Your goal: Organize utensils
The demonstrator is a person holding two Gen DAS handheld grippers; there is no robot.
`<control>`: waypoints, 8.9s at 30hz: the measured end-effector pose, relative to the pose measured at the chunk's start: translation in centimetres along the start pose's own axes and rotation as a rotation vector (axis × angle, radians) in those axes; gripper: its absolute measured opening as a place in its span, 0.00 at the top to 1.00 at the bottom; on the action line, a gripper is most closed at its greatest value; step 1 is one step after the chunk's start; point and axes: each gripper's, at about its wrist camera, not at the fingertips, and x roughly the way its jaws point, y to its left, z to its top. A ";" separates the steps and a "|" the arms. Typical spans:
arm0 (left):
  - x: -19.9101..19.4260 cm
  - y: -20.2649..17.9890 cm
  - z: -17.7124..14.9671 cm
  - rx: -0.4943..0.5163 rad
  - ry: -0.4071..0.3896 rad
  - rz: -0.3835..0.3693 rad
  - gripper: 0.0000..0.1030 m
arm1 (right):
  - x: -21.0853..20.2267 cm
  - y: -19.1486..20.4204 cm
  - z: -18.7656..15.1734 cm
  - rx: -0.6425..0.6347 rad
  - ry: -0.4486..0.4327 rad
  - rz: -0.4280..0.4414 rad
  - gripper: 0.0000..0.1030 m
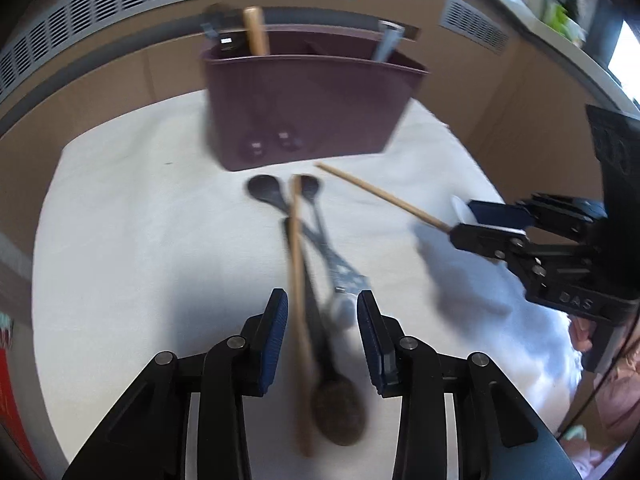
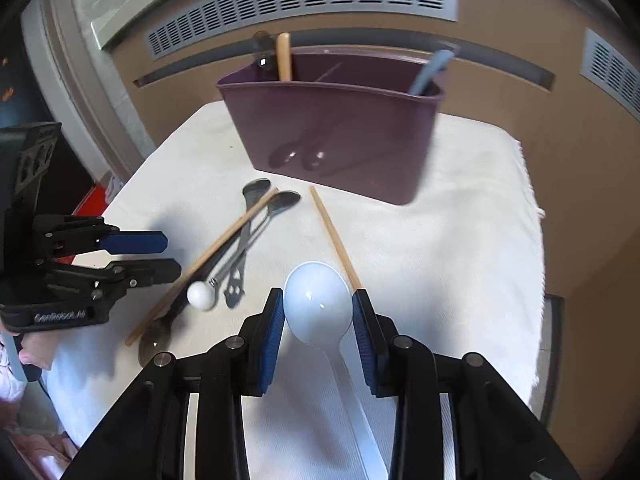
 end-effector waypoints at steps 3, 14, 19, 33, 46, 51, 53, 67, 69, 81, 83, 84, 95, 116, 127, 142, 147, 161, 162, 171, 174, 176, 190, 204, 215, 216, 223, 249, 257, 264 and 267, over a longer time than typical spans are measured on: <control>0.4 -1.6 -0.9 0.027 -0.030 0.040 0.64 | -0.7 -1.0 -0.6 0.032 -0.009 0.008 0.70; 2.8 -3.0 -1.4 0.036 -0.050 0.223 0.64 | -1.6 -1.4 -2.0 0.079 -0.031 0.007 0.70; 1.7 -2.8 -1.7 0.003 -0.091 0.195 0.78 | -2.3 -1.2 -2.4 0.075 -0.041 -0.012 0.70; -8.3 -3.0 -2.6 -0.029 -0.330 0.180 0.78 | -5.0 1.4 -2.4 0.021 -0.092 -0.012 0.70; -14.9 -4.8 -3.2 -0.007 -0.429 0.127 0.78 | -10.2 4.7 -2.4 -0.074 -0.196 -0.021 0.70; -18.8 -5.3 -0.2 0.023 -0.492 0.055 0.78 | -13.9 4.9 0.3 -0.087 -0.310 -0.006 0.70; -20.8 -5.4 2.1 0.033 -0.537 0.036 0.78 | -16.2 4.8 2.7 -0.102 -0.379 -0.015 0.70; -24.9 -2.8 15.9 0.023 -0.747 0.052 0.78 | -22.3 1.5 16.4 -0.069 -0.719 -0.032 0.70; -23.8 -2.2 16.7 0.019 -0.739 0.046 0.78 | -20.9 0.6 17.1 -0.054 -0.713 -0.007 0.70; -13.9 1.8 19.4 -0.036 -0.588 0.006 0.78 | -10.7 -3.7 19.1 0.051 -0.602 0.083 0.70; -12.5 2.5 19.6 -0.046 -0.566 0.007 0.78 | -9.1 -4.2 19.4 0.065 -0.584 0.105 0.69; -12.0 2.7 19.5 -0.051 -0.559 0.007 0.78 | -8.2 -4.5 19.5 0.073 -0.574 0.113 0.69; -6.3 4.5 19.6 -0.087 -0.455 0.006 0.78 | -2.1 -5.5 19.2 0.091 -0.491 0.125 0.69; -1.4 6.0 17.5 -0.154 -0.338 -0.013 0.77 | 2.9 -6.0 16.4 0.076 -0.375 0.101 0.64; -5.5 4.2 12.7 -0.120 -0.361 0.082 0.53 | -2.5 -5.5 12.2 0.093 -0.410 -0.004 0.14; -3.4 4.5 0.9 -0.159 -0.161 0.206 0.41 | -1.8 0.0 3.3 -0.065 -0.206 -0.288 0.00; -3.5 6.0 -2.3 -0.211 -0.125 0.232 0.41 | 1.3 3.0 3.0 -0.136 -0.091 -0.133 0.01; -5.2 10.6 -6.0 -0.365 -0.133 0.222 0.39 | 10.7 7.5 7.6 -0.139 0.039 -0.079 0.63; -5.1 10.7 -6.0 -0.368 -0.128 0.217 0.39 | 10.8 7.5 7.6 -0.142 0.031 -0.083 0.63; -3.5 9.5 -5.3 -0.344 -0.081 0.161 0.39 | 10.5 6.6 7.3 -0.139 0.038 -0.058 0.78; -2.9 8.6 -4.9 -0.317 -0.062 0.148 0.39 | 8.7 5.4 6.8 -0.082 0.028 -0.032 0.78; -2.5 7.9 -4.5 -0.294 -0.049 0.136 0.39 | 6.8 4.5 6.0 -0.053 0.015 -0.025 0.78; 3.2 4.0 2.8 -0.132 0.113 0.108 0.73 | -1.6 1.2 -0.1 0.027 -0.043 -0.029 0.78; 6.4 3.1 5.5 -0.109 0.174 0.191 0.78 | -1.8 0.4 -2.1 0.077 -0.040 0.025 0.78; 4.5 2.0 3.4 -0.078 0.125 0.133 0.94 | -1.5 0.7 -2.2 0.076 -0.023 0.024 0.78; 4.1 1.8 2.9 -0.066 0.128 0.126 0.94 | -1.6 0.8 -2.2 0.074 -0.022 0.023 0.78; 2.8 1.6 0.6 -0.023 0.170 0.137 0.94 | -1.4 1.0 -2.1 0.065 -0.013 0.030 0.78; -7.0 0.8 -1.5 -0.161 -0.192 0.023 0.95 | -3.8 2.0 -3.1 0.056 -0.070 0.002 0.78; -13.0 -1.5 -1.5 -0.143 -0.338 0.006 0.95 | -8.7 3.7 -3.3 0.016 -0.178 0.004 0.78; -16.0 -2.5 0.1 -0.110 -0.433 0.002 0.95 | -11.6 4.7 -2.3 -0.029 -0.246 -0.019 0.97; -16.0 -2.6 0.3 -0.111 -0.431 0.006 0.94 | -11.0 4.6 -2.1 -0.035 -0.223 -0.042 0.97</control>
